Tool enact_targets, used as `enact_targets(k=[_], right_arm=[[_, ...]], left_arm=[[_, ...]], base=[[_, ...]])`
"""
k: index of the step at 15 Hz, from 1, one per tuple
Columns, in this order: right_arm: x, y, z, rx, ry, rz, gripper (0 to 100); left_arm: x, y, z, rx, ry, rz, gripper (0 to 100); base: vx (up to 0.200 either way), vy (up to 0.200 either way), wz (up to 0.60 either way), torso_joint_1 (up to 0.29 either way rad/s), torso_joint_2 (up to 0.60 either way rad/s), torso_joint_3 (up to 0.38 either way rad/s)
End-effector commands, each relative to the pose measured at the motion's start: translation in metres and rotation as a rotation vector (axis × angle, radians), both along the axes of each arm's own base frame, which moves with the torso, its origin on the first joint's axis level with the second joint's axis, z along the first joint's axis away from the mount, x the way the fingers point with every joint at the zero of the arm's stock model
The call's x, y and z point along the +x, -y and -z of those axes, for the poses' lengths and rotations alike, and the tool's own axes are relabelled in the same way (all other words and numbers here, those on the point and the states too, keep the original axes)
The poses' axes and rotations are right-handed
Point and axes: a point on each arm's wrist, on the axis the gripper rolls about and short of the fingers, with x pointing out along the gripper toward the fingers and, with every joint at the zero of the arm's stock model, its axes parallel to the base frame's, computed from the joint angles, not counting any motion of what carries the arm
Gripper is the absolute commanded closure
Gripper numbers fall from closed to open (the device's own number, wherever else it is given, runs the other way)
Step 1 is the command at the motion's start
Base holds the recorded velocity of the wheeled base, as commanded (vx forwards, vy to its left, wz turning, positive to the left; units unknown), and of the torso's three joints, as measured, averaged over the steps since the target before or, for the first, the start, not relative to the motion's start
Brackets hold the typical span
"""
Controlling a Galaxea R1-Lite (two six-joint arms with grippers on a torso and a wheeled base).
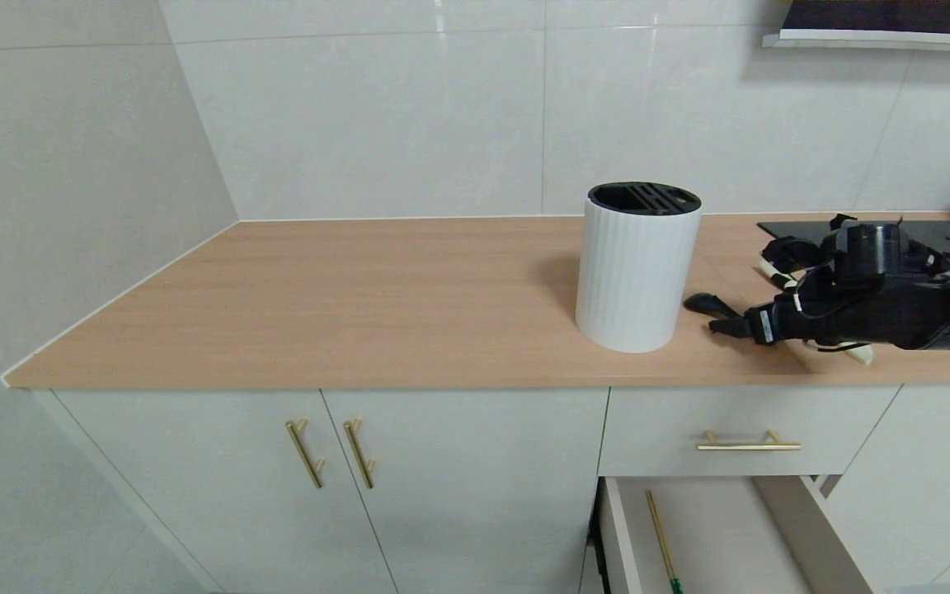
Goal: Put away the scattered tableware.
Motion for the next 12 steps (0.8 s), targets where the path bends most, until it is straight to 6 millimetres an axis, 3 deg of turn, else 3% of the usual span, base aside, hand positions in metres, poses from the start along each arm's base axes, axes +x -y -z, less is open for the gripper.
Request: enact_targets(k=[1, 10, 11, 12], right_arm=[[0.0025, -0.0001, 0.0052, 0.002, -0.01, -0.002, 0], [0.0049, 0.0023, 0.0067, 0.031, -0.009, -0.034, 0], [0.0051, 0.0023, 0.0073, 0.031, -0.011, -0.034, 100], [0.0053, 0.0023, 0.008, 0.031, -0.012, -0.034, 100]], left_arm=[[0.0001, 0.0, 0.0, 0.0, -0.002, 0.0, 0], [0.0001, 0.0, 0.0, 0.0, -0.002, 0.0, 0], [0.0001, 0.0, 0.0, 0.0, -0.002, 0.0, 0], [0.0001, 0.0, 0.0, 0.0, -0.002, 0.0, 0]], base=[[0.0, 0.0, 0.0, 0.0, 0.0, 0.0], [0.0, 0.0, 0.0, 0.0, 0.0, 0.0], [0.0, 0.0, 0.0, 0.0, 0.0, 0.0], [0.0, 0.0, 0.0, 0.0, 0.0, 0.0]])
